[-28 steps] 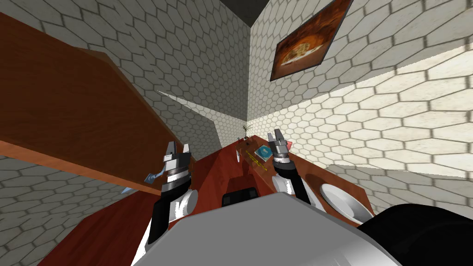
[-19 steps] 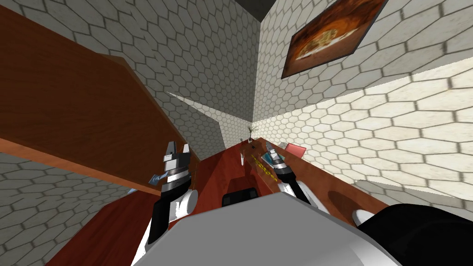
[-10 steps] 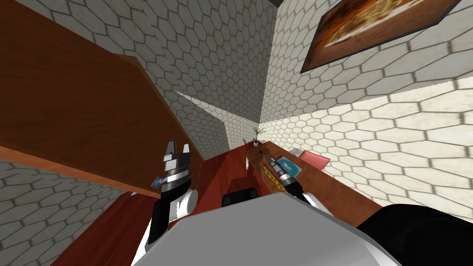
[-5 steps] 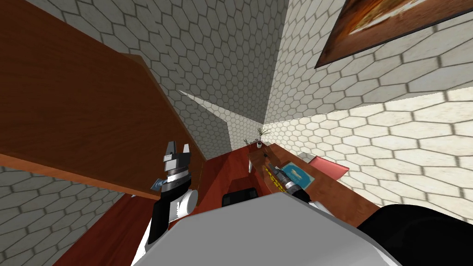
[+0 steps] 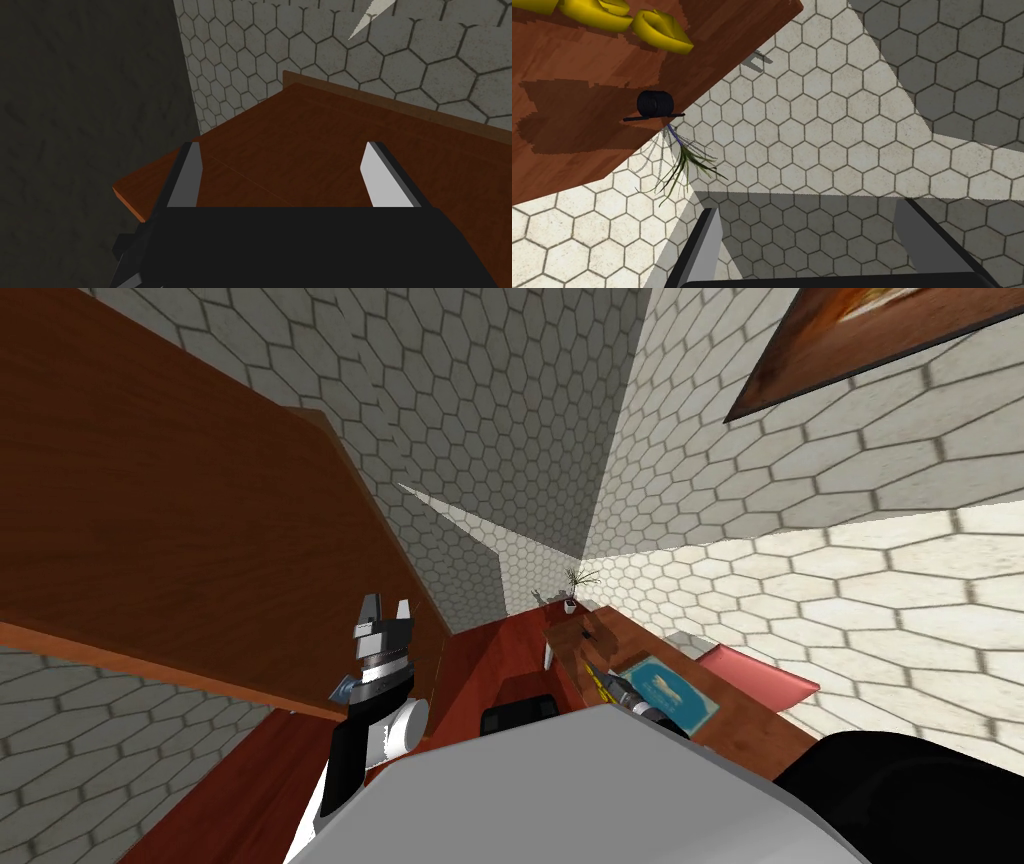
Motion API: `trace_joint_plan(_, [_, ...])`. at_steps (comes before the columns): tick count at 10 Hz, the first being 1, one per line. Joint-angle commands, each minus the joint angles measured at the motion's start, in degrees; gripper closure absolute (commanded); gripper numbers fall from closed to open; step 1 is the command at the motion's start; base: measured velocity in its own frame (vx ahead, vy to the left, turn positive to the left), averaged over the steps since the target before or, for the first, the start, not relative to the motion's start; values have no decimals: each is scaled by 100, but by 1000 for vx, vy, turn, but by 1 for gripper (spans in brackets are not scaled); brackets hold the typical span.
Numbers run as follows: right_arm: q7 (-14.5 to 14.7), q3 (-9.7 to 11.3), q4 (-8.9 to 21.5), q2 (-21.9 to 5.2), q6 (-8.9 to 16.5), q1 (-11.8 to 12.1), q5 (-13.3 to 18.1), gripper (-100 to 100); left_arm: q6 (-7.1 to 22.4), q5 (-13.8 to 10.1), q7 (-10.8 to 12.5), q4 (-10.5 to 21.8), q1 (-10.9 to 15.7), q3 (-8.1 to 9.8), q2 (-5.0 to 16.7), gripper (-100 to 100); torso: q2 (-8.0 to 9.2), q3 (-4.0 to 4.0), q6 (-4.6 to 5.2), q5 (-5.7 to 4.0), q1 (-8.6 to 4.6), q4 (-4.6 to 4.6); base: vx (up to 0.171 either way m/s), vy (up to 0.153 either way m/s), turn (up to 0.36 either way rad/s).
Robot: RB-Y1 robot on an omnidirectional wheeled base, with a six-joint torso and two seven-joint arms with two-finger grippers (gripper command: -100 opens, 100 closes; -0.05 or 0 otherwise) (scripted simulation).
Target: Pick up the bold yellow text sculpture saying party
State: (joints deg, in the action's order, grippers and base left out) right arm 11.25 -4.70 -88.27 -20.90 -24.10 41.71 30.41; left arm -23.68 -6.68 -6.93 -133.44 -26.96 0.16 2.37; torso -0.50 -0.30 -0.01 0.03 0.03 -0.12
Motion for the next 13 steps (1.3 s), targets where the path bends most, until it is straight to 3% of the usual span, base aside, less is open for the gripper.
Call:
trace_joint_plan(1, [56,4,282,2,5,69,132,-100,0,0,0,0,0,0,0,0,0,0,0,0,0,0,125,-15,62])
trace_joint_plan(3, [106,77,828,-158,113,219,490,-100,0,0,0,0,0,0,0,0,4,2,2,-1,2,1,152,-11,158])
trace_joint_plan(7, [144,186,1393,-280,225,367,951,-100,0,0,0,0,0,0,0,0,21,10,4,0,5,4,99,-16,100])
trace_joint_plan(9, [144,186,1481,-280,225,367,951,-100,0,0,0,0,0,1,0,0,24,13,3,0,3,5,57,-18,33])
trace_joint_plan(10, [158,253,1644,-325,280,439,1157,-100,0,0,0,0,0,0,0,0,35,19,4,1,9,7,76,5,107])
trace_joint_plan(11, [158,253,1766,-325,280,439,1157,-100,0,0,0,0,0,0,0,0,27,15,2,2,12,6,83,-10,78])
trace_joint_plan(13, [179,409,2209,-389,388,579,1552,-100,0,0,0,0,0,0,0,0,18,10,3,1,8,4,112,-16,174])
